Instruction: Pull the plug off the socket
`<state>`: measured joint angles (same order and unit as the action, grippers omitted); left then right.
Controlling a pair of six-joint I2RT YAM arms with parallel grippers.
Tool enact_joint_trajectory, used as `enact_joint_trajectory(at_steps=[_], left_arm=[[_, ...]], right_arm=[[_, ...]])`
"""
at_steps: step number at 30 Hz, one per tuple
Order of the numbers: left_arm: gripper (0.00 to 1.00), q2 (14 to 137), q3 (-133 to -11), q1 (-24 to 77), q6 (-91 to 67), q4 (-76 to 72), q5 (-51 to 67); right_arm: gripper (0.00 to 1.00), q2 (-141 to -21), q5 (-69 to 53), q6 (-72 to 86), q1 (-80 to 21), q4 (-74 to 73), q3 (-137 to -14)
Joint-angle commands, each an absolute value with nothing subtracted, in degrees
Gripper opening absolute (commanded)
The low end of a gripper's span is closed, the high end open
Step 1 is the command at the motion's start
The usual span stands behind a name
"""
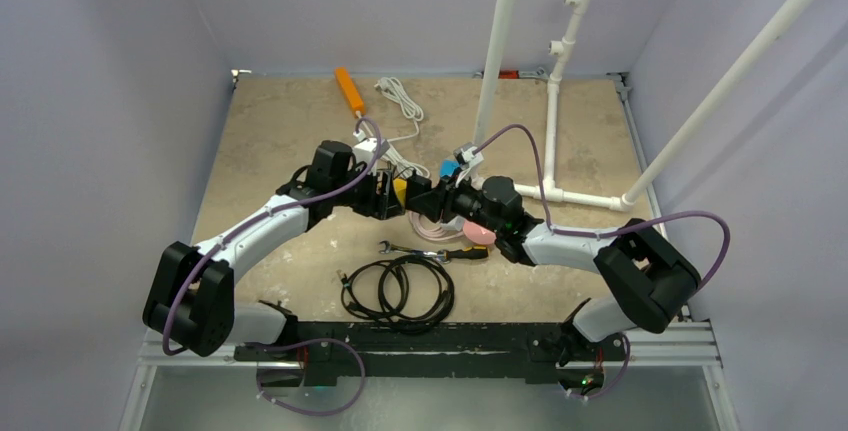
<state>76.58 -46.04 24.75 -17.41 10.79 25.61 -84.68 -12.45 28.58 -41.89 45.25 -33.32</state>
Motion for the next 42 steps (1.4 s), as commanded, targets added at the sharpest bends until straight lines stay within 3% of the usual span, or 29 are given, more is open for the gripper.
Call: enact_joint_trajectory(at_steps=[1, 16, 30, 36, 42], left_arm=[[0.0, 75.7, -46.5, 24.1, -17.2, 8.1, 27.7], [0.0, 75.5, -49.1, 32.8, -9.3, 17.1, 7.2], [0.0, 74.4, -48.9, 33.4, -9.4, 16.1, 10.4], [0.0, 74.8, -49.2, 32.5, -10.1, 17.4, 5.5], [0.0, 78.3, -50.9, 26.4, -12.5, 21.2, 0.4]], right_arm=[[0.0, -84.5, -8.3, 27.8, -41.4, 45.1, -33.4], [0.0, -85.2, -9.6, 27.4, -41.4, 42.8, -34.9], [0.0, -85.3, -9.4, 27.4, -41.5, 42.6, -35.1], [0.0, -84.3, -8.4, 27.4, -41.4, 42.0, -34.9], [0.0, -78.9, 2.3, 26.3, -41.4, 35.9, -34.8]])
